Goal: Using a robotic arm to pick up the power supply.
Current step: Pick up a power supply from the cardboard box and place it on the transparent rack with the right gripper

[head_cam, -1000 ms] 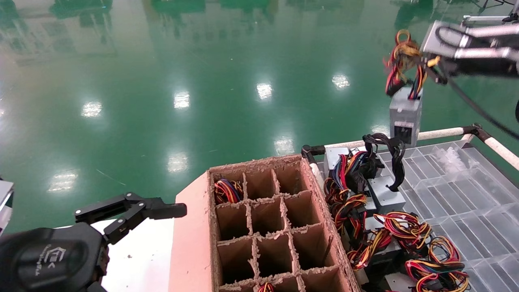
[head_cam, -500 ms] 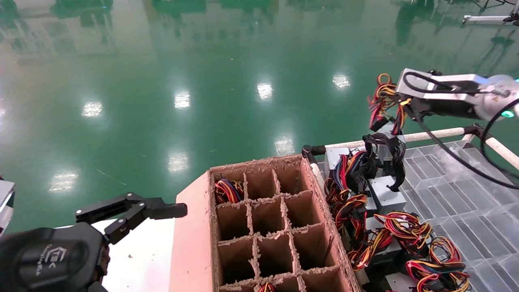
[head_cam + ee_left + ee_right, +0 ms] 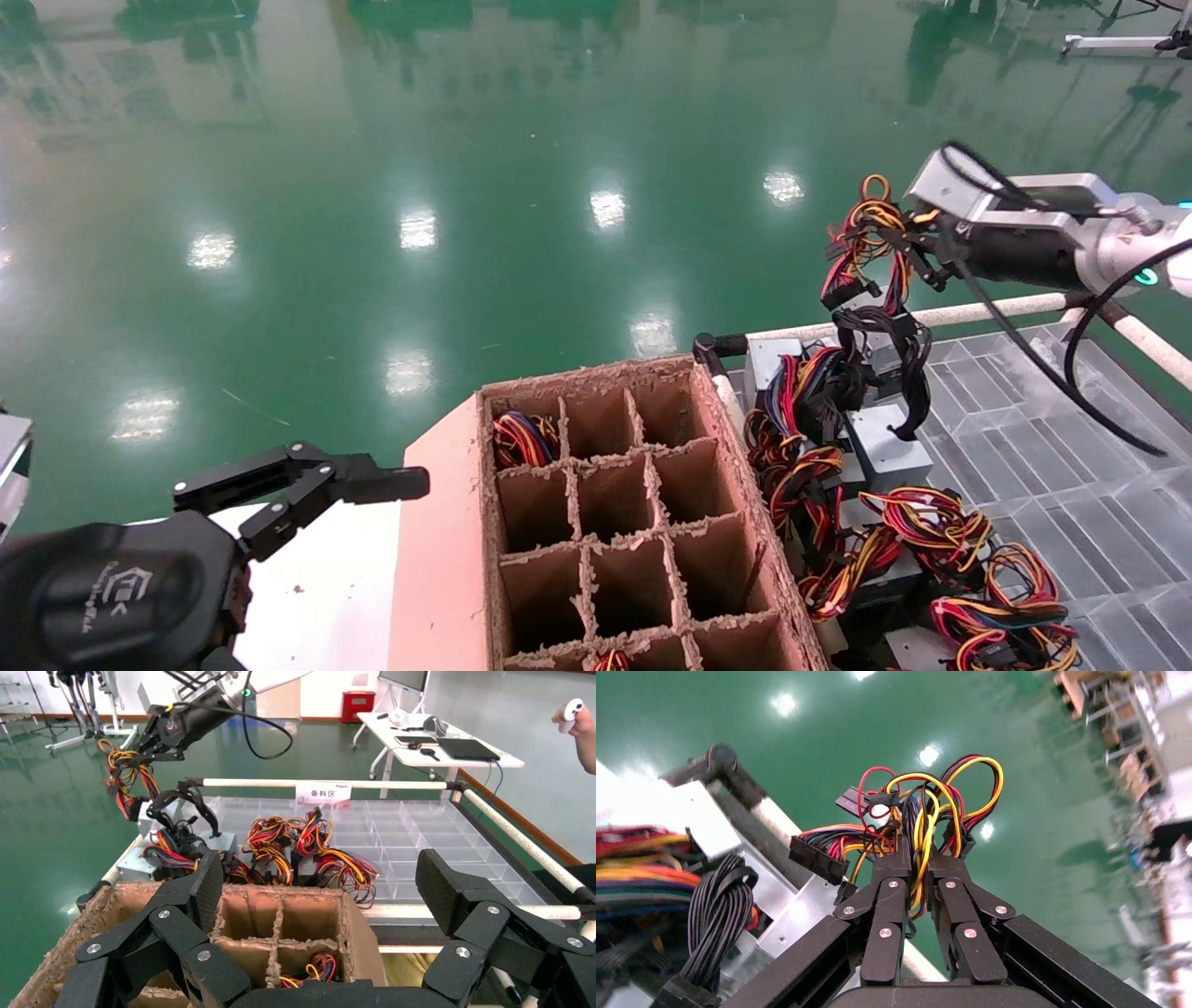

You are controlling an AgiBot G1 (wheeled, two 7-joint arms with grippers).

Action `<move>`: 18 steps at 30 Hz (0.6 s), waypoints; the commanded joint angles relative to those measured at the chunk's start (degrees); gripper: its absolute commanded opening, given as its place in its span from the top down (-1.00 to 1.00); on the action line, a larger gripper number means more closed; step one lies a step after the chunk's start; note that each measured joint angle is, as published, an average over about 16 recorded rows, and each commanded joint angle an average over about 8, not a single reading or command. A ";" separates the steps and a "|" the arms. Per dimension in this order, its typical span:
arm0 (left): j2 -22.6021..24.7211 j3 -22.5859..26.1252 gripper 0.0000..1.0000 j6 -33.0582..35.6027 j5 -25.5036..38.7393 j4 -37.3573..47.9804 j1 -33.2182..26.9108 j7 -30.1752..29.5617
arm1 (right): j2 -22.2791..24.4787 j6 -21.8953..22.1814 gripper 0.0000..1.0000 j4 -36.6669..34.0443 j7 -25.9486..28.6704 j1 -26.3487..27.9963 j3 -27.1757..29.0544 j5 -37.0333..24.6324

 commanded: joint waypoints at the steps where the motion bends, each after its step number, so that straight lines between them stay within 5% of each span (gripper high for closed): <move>1: 0.00 0.00 -1.00 0.00 0.00 0.00 0.00 0.00 | 0.40 -0.22 1.00 -0.30 1.50 -0.28 0.66 0.94; 18: -0.01 0.02 -1.00 -0.01 -0.01 0.00 0.00 0.01 | 4.11 0.53 1.00 0.28 14.16 -10.88 12.16 17.32</move>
